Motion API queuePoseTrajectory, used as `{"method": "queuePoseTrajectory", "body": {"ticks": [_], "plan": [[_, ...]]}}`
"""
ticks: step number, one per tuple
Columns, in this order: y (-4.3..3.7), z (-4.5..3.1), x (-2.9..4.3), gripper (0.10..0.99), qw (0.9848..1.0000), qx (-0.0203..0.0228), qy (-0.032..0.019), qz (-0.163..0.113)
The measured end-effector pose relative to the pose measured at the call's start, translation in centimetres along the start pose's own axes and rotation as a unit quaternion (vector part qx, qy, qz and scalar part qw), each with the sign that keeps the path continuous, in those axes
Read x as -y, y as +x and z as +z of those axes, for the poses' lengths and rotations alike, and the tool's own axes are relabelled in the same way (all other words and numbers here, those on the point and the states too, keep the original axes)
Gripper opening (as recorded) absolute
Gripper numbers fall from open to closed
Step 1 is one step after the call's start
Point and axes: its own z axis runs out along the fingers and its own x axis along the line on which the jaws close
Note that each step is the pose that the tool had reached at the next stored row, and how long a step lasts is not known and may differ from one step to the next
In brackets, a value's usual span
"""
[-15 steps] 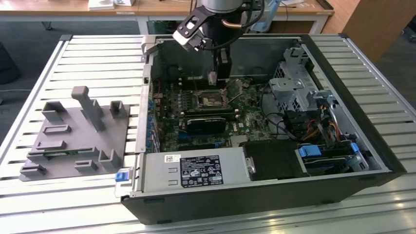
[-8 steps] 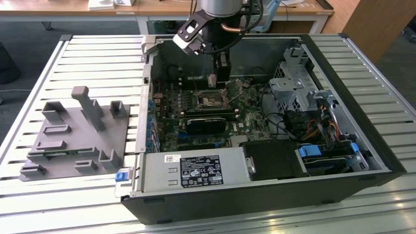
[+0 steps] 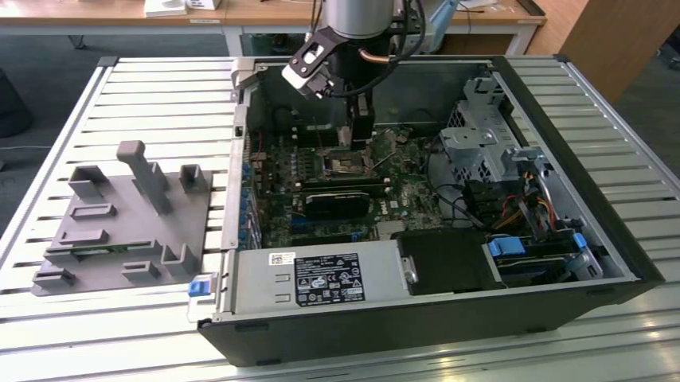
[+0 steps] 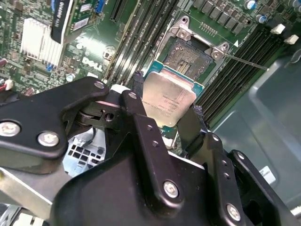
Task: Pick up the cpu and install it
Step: 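Place the cpu into insertion slot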
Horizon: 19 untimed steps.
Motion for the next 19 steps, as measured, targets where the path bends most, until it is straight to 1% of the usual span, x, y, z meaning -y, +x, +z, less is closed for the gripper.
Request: {"method": "queuePoseTrajectory", "body": {"ticks": [4, 9, 14, 19], "plan": [[0.4, 0.66, 0.14, 0.537, 1.0, -0.0002, -0.0001, -0.003], [0.42, 1.5, 0.38, 0.537, 0.9998, -0.0014, -0.0001, -0.02], [0.42, 2.03, 0.45, 0.537, 0.9997, -0.0014, -0.0001, -0.023], [0.42, 2.33, 0.5, 0.537, 0.9997, -0.0012, -0.0001, -0.023]]}}
